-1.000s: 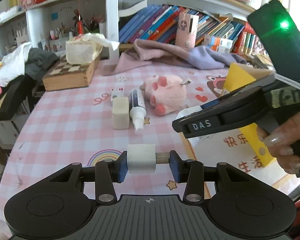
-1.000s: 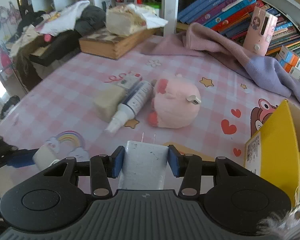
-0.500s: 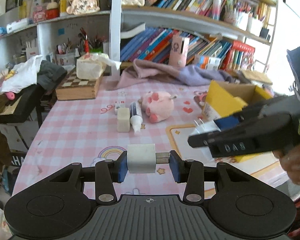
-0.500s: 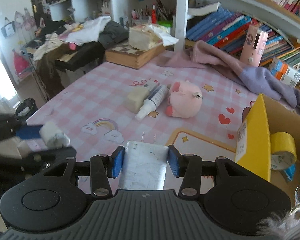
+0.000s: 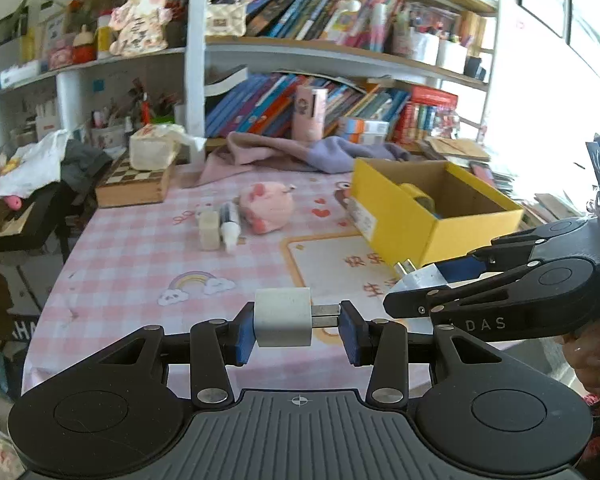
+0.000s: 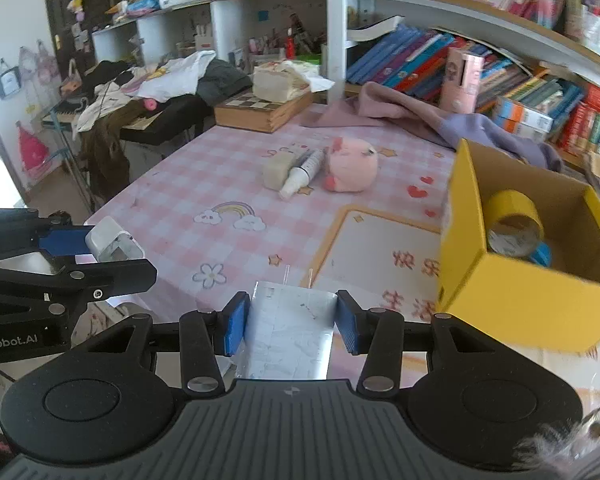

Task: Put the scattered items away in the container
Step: 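Lift and carry both white chargers toward the yellow box with both tools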

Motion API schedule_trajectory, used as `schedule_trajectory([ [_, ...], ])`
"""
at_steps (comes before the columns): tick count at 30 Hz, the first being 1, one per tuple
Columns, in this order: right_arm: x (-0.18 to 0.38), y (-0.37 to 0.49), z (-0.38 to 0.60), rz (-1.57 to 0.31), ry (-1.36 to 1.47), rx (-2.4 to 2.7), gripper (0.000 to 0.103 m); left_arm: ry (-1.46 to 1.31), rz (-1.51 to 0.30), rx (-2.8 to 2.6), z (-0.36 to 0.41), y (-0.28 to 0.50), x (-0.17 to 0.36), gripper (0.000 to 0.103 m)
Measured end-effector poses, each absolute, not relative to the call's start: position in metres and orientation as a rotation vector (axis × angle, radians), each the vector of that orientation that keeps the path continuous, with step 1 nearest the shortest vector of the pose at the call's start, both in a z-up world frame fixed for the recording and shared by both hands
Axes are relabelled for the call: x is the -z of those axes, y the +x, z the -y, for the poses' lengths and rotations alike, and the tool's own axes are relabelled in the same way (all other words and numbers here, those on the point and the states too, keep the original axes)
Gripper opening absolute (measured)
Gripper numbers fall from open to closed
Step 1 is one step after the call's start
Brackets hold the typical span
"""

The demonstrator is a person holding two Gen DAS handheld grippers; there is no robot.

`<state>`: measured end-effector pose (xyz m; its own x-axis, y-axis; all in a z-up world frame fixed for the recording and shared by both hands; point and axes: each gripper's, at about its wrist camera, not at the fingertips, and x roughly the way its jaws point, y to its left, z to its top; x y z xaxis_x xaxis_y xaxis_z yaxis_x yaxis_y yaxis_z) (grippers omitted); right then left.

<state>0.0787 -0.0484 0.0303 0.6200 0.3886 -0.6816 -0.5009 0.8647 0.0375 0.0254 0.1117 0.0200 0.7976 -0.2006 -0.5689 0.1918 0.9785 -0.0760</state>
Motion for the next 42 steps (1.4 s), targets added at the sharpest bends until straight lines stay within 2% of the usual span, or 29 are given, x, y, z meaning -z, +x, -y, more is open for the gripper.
schedule_trajectory([
  [28, -0.027, -0.001, 0.161, -0.787, -0.043, -0.100, 0.044, 0.070, -0.632, 0.618, -0.007, 0.014, -0.009, 0.041],
  [42, -0.025, 0.014, 0.199, -0.807, -0.003, -0.019, 0.044, 0.117, -0.643, 0.706, 0.032, 0.038, -0.006, 0.041],
])
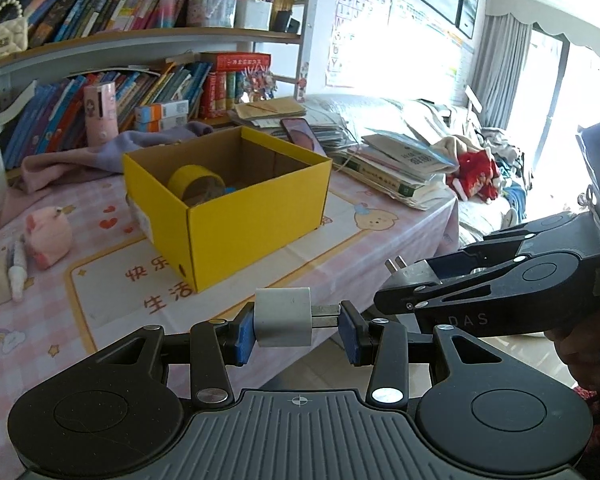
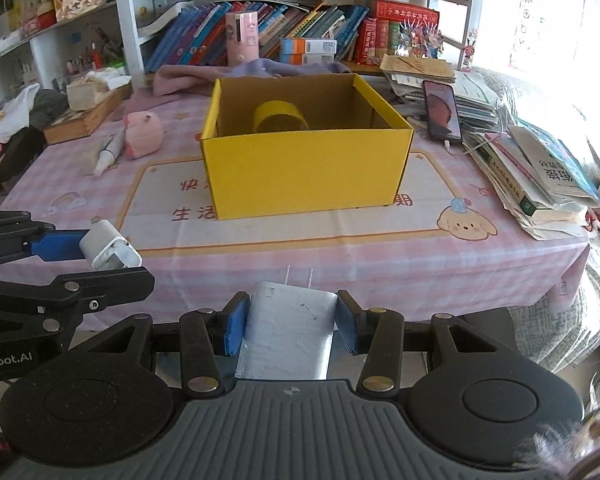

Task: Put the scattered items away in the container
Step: 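Lift and carry both white chargers toward the yellow box with both tools, then open left tool to drop small charger in box while right tool releases its charger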

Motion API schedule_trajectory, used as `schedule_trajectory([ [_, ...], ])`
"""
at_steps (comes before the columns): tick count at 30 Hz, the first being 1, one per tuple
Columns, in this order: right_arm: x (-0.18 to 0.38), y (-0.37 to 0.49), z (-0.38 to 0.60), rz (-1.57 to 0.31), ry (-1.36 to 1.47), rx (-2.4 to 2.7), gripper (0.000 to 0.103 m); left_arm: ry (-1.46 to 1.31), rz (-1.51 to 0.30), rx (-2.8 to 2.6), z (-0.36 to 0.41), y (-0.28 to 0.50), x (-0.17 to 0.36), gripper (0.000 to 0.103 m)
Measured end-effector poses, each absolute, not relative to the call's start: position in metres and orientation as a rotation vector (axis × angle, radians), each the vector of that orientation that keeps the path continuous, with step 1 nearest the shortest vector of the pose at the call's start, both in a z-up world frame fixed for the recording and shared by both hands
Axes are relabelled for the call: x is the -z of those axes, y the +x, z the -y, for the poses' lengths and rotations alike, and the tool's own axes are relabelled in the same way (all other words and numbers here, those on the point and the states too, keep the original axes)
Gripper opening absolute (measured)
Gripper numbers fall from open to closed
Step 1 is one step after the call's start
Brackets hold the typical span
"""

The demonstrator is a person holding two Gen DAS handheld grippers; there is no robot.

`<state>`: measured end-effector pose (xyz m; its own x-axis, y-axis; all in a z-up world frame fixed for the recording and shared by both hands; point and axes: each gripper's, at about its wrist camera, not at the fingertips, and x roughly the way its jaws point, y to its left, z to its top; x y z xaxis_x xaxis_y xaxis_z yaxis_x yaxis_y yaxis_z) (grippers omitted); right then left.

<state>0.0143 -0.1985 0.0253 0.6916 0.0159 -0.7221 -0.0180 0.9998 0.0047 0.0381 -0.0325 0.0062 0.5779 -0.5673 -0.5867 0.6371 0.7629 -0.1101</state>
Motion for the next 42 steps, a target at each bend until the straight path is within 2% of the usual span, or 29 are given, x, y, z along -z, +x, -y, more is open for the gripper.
schedule_trajectory([
  [17, -0.034, 0.082, 0.216, -0.776, -0.014, -0.086, 0.044, 0.157, -0.562, 0.676, 0.054, 0.089, -0.020, 0.041],
  [31, -0.081, 0.177, 0.258, -0.654, -0.096, -0.155, 0.044, 0.150, -0.496, 0.616, 0.092, 0.166, -0.036, 0.041],
  [42, -0.052, 0.266, 0.268, -0.686, -0.293, -0.334, 0.044, 0.253, -0.553, 0.521, 0.123, 0.230, -0.020, 0.041],
])
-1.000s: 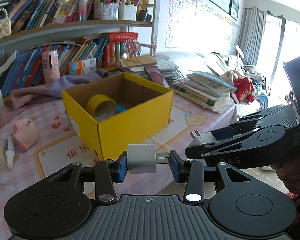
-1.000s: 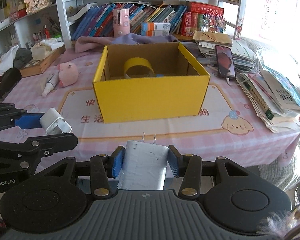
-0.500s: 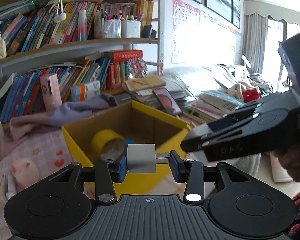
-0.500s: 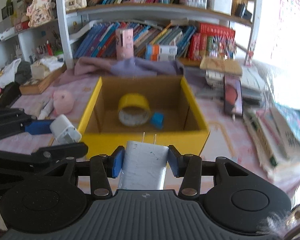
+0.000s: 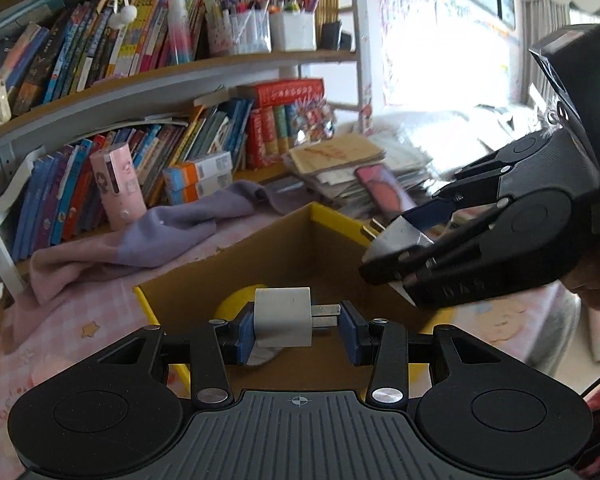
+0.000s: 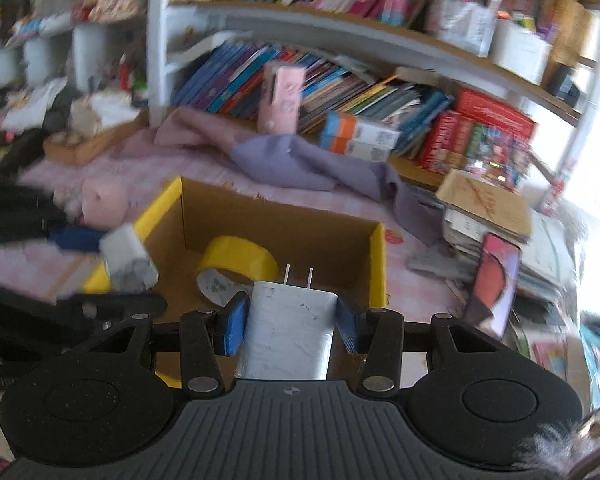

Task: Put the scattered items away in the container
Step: 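Open left tool to drop small charger in box while right tool releases its charger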

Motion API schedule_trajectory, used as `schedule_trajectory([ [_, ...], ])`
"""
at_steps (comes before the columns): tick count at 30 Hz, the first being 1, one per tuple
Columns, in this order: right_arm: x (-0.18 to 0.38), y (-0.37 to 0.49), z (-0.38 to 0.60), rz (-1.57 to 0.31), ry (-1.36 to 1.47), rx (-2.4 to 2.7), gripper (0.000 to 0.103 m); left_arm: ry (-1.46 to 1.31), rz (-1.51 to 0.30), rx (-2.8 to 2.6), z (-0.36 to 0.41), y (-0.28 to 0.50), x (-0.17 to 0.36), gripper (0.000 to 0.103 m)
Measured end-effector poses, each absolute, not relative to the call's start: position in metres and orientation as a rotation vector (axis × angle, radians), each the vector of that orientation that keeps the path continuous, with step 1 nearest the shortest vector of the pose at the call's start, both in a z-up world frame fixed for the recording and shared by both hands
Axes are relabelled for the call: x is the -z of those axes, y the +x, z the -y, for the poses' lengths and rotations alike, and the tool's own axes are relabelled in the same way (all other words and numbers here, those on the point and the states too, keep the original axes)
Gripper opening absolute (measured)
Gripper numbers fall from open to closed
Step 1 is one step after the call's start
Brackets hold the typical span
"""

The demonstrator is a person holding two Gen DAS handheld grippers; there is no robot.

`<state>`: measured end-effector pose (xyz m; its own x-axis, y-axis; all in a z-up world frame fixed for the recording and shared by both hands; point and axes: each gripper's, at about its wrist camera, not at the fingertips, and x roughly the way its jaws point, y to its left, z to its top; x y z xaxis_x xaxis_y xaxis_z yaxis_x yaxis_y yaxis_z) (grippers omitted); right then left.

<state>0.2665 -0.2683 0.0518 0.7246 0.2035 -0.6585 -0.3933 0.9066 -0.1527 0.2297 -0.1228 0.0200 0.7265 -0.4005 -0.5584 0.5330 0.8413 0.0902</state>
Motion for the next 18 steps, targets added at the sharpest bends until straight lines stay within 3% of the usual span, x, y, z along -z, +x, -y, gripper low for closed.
schedule_trajectory([
  [18, 0.030, 0.341, 0.255, -0.949, -0.557, -0.598, 0.043, 0.423, -0.823, 0.503, 0.152, 0.300, 0.037, 0.041],
])
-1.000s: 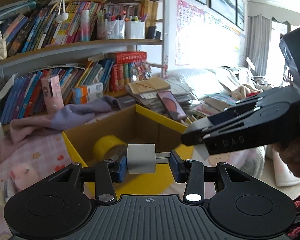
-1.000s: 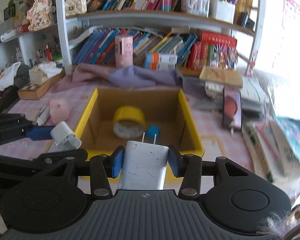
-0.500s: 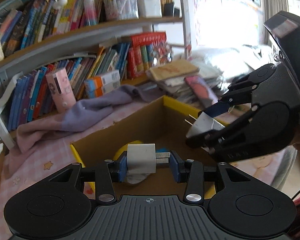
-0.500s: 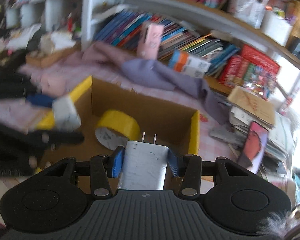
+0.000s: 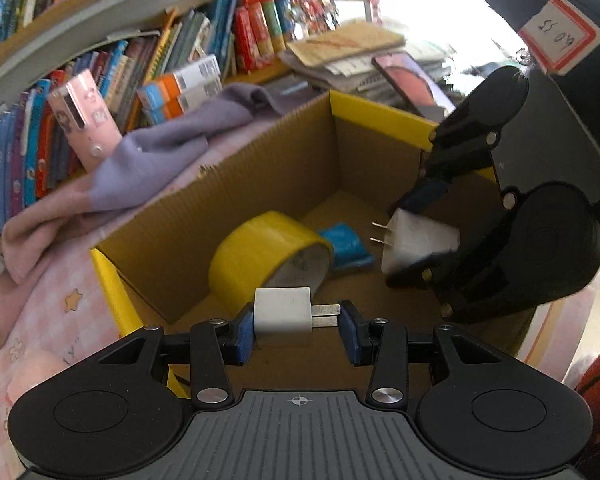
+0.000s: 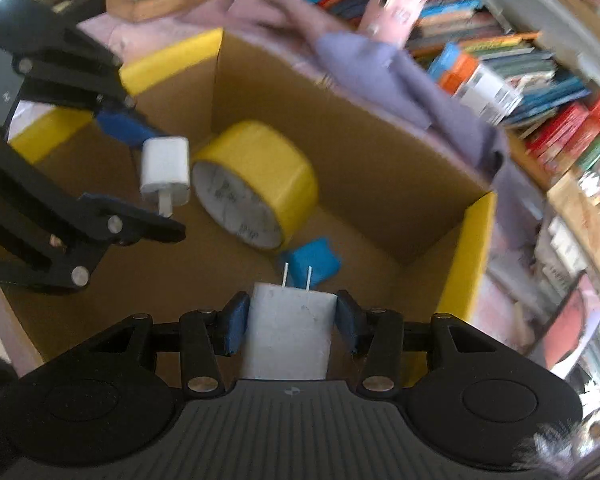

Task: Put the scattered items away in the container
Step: 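Open left tool to drop small charger in box while right tool releases its charger, then withdraw both open tools from the box toward the pink pig and white block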

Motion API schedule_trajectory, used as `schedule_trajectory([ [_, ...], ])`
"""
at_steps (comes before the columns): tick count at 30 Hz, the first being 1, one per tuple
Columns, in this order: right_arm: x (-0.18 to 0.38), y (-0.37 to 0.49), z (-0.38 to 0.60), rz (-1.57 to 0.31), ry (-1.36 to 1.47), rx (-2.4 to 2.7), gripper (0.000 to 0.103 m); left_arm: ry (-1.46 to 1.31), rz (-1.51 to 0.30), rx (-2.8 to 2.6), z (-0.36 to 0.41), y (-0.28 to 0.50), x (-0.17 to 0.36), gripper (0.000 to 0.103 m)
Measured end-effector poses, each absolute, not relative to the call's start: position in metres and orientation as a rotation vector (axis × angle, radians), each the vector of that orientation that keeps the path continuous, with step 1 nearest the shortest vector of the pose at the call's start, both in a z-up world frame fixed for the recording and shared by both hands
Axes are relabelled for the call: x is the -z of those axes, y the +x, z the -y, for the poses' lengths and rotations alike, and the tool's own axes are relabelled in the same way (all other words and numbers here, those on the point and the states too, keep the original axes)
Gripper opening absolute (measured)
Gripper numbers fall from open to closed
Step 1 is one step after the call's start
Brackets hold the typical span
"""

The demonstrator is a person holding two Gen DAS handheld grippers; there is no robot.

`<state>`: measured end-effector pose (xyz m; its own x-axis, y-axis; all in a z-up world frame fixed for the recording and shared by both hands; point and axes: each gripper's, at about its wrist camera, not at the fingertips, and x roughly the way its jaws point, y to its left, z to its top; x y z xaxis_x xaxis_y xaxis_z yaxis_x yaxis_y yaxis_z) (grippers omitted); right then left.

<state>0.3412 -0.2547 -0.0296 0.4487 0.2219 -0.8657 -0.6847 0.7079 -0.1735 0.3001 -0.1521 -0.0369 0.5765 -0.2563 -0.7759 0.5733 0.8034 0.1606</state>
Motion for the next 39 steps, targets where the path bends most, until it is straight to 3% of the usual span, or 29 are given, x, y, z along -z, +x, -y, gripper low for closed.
schedule_trajectory([
  [13, 0.033, 0.336, 0.258, -1.018, -0.520, -0.576, 0.041, 0.487, -0.884, 0.553, 0.159, 0.303, 0.048, 0.042],
  [19, 0.029, 0.337, 0.259, -0.978, -0.491, -0.586, 0.055, 0.495, -0.860, 0.536, 0.160, 0.300, 0.046, 0.054],
  [22, 0.022, 0.333, 0.259, -0.940, -0.484, -0.569, 0.059, 0.504, -0.821, 0.488, 0.159, 0.294, 0.040, 0.072],
  [25, 0.007, 0.327, 0.263, -0.894, -0.443, -0.558, 0.066, 0.467, -0.789, 0.475, 0.153, 0.285, 0.030, 0.074],
  [39, -0.043, 0.260, 0.263, -0.723, -0.303, -0.353, 0.070, 0.365, -0.642, 0.474, 0.121, 0.227, -0.015, 0.087],
])
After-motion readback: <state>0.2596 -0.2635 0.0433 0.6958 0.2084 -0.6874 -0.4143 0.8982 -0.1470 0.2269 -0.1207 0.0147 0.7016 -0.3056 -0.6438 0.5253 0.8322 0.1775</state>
